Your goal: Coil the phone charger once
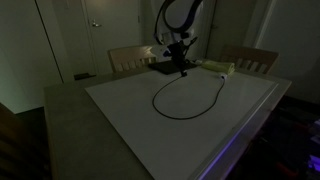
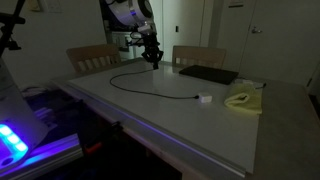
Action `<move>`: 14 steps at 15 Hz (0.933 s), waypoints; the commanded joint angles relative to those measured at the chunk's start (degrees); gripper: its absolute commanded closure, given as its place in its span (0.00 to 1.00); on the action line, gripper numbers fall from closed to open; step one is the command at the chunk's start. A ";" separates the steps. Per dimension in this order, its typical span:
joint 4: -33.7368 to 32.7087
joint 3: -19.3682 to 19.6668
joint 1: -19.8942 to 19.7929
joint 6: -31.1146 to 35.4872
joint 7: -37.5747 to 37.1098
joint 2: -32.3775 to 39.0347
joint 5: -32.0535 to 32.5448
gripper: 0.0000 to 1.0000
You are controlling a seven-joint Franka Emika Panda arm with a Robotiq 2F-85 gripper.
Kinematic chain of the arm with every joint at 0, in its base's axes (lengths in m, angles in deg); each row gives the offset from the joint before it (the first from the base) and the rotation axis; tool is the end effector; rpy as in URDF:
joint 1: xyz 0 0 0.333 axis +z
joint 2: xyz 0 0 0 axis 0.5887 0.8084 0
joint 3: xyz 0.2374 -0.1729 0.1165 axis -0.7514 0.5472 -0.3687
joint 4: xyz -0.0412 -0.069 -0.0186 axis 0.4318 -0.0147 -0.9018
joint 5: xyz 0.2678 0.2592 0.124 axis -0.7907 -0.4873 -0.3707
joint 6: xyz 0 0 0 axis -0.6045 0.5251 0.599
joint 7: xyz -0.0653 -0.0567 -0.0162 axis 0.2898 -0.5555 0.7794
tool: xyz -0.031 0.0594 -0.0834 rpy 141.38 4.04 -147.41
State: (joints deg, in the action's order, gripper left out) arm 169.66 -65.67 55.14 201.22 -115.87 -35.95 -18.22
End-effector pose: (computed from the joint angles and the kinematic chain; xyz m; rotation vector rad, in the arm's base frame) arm 0.6060 0.0862 0.1978 1.6983 -2.1962 0.2959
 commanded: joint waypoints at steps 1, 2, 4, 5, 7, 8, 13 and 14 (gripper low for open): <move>-0.26 -1.90 -1.98 -0.35 -0.62 -0.13 1.22 0.90; -0.49 -2.10 -1.97 -0.34 -0.60 -0.04 1.20 0.90; -0.79 -2.62 -1.55 -0.38 -0.64 0.14 1.15 0.90; -0.80 -2.69 -1.46 -0.38 -0.66 0.15 1.15 0.90; -0.66 -3.43 -2.08 -0.66 -0.49 0.18 -0.59 0.98; -0.46 -4.16 -3.14 -1.15 -1.04 0.14 -3.26 0.98; 3.11 -5.41 -7.62 -0.91 -3.94 -0.39 -15.09 0.98; 3.35 -5.06 -8.16 -2.41 -4.89 -0.34 -16.48 0.98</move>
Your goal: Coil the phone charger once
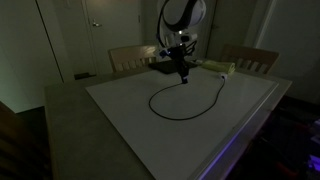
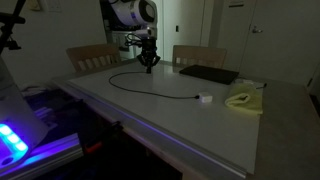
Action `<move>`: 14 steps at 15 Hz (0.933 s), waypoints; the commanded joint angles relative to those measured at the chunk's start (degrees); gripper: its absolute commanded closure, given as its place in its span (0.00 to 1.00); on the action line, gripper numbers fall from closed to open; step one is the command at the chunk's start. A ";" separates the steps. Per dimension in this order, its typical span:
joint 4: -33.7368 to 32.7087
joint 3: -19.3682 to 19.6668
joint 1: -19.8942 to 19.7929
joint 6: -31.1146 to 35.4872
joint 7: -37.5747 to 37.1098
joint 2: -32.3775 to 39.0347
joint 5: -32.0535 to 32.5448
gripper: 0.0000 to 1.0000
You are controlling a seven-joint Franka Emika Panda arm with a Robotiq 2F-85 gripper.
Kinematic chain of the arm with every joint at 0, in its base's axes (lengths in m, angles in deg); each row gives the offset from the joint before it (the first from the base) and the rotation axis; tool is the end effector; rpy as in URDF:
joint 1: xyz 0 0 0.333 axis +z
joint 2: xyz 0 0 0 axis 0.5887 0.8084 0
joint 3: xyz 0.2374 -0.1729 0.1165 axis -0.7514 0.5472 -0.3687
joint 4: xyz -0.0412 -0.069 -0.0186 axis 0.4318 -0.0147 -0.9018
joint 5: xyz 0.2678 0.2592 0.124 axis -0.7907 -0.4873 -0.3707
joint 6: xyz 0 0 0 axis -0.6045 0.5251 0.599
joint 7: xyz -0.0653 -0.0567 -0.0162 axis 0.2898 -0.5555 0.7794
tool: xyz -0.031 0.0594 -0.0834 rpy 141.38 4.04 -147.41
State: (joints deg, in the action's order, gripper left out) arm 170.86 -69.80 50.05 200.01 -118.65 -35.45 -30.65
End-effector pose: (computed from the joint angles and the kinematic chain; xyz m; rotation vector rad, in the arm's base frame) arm 0.5930 0.0789 0.1786 1.4671 -2.4065 0.0170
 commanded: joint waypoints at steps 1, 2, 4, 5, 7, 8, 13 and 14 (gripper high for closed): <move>2.78 -0.19 -3.34 -1.94 -3.96 -0.91 -4.64 0.98; 3.49 0.25 -3.75 -2.41 -5.97 -1.21 -5.30 0.98; 3.73 0.37 -4.97 -3.19 -9.73 -1.05 -7.29 0.98; 3.15 0.00 -5.72 -3.55 -11.27 -0.73 -8.97 0.98; 2.57 -0.04 -5.49 -2.85 -10.21 0.05 -6.81 0.90; 2.57 -0.03 -5.69 -2.95 -10.73 0.05 -7.15 0.90; 4.50 2.03 -5.11 -1.37 -22.62 -1.49 -8.04 0.98; 5.18 2.57 -5.04 -1.24 -25.75 -2.13 -7.55 0.98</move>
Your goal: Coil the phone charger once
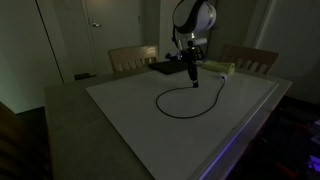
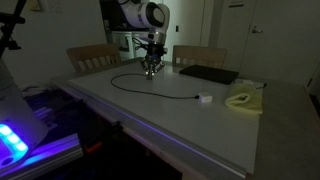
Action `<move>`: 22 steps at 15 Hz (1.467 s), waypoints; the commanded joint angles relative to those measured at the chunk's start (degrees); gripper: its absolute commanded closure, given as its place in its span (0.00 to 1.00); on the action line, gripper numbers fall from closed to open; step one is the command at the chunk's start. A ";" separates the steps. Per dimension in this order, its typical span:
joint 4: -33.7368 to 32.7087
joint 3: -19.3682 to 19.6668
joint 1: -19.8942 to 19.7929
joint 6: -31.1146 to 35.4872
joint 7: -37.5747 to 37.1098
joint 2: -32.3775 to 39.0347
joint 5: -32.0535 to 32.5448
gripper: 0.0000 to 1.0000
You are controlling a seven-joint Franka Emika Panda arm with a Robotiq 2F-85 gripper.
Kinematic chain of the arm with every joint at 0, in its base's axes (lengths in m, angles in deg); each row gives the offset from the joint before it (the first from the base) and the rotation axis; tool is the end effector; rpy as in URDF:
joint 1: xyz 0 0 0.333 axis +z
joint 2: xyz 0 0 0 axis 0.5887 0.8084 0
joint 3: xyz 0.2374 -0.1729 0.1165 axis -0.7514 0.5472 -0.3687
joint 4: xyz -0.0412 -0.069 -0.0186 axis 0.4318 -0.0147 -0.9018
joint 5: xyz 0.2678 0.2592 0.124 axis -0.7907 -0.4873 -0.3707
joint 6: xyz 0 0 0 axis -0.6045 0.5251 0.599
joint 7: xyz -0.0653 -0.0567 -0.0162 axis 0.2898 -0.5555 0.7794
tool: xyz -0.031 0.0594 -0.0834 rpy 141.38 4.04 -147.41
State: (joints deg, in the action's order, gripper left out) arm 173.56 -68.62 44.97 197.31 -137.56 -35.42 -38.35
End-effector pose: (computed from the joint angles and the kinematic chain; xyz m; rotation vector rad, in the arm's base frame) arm 0.5736 0.0170 0.1602 0.7631 -2.6472 -0.0841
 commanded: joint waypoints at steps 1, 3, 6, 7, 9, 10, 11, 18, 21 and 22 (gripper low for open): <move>2.67 11.91 7.53 1.84 -2.54 -1.40 -5.85 0.98; 3.69 19.18 12.26 2.99 -1.52 -0.64 -10.53 0.98; 6.05 26.03 18.16 2.71 -0.89 -0.74 -18.19 0.98; 6.74 25.82 18.41 2.99 -0.89 -1.21 -19.24 0.98; 7.36 23.92 17.92 2.90 -0.68 -1.87 -20.07 0.98; 7.06 23.44 17.87 2.11 0.23 -1.57 -20.46 0.65; 6.90 23.15 18.13 1.89 0.41 -1.51 -20.23 0.64; 2.92 9.56 7.83 -3.67 2.12 -3.98 5.90 0.16; 2.63 5.68 4.08 -3.29 8.23 -5.01 12.25 0.00; 2.51 5.15 4.16 -2.87 2.93 -3.93 11.21 0.00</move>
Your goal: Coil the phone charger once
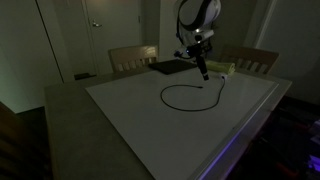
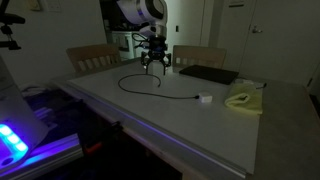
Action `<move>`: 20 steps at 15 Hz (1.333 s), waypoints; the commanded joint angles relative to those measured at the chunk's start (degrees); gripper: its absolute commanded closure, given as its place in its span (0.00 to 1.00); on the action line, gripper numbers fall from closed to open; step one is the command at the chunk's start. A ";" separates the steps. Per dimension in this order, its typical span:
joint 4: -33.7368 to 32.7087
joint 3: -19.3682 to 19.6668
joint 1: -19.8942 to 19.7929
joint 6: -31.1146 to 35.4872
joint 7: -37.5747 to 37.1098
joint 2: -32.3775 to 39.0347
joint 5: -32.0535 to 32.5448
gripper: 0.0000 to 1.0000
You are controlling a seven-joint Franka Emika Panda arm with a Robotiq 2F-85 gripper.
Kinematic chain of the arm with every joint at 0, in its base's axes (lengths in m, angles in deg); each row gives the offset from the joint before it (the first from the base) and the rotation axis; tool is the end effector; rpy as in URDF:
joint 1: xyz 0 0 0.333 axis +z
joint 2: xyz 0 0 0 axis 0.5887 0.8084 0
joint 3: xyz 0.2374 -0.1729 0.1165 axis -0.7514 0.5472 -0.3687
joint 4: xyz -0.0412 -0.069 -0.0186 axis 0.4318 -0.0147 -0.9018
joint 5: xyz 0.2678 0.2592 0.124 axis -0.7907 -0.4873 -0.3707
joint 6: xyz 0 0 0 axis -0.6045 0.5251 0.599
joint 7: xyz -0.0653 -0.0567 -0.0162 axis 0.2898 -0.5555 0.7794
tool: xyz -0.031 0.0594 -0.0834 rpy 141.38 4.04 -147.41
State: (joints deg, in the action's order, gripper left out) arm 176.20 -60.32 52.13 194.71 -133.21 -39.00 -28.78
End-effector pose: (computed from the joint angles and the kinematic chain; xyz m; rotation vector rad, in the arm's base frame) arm 0.5626 -0.0030 0.1874 0.9556 -2.5030 0.1332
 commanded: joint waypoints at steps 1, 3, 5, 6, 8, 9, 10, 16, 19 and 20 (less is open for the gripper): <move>-0.21 -3.76 -3.64 -0.26 -1.16 -0.49 2.14 0.06; -0.19 -4.37 -4.23 -0.25 -1.72 -0.43 2.11 0.00; -0.19 -4.54 -4.21 -0.24 -1.93 -0.41 2.09 0.00; 0.73 -5.59 -5.44 1.64 3.96 -1.09 2.81 0.00; 2.54 -6.10 -7.06 4.00 10.31 -2.38 5.15 0.00; 2.65 -6.19 -7.89 4.82 13.41 -2.42 6.18 0.00; 2.87 -5.87 -8.61 5.84 16.39 -2.39 7.83 0.00; 0.94 -4.73 -10.91 6.33 25.21 -0.43 10.50 0.00; 0.94 -4.85 -10.63 6.33 24.44 -0.42 10.52 0.00; 1.15 -4.82 -10.36 6.47 24.44 -0.20 11.12 0.00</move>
State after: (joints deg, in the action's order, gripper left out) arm 177.26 -65.04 41.92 201.17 -108.95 -39.45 -18.36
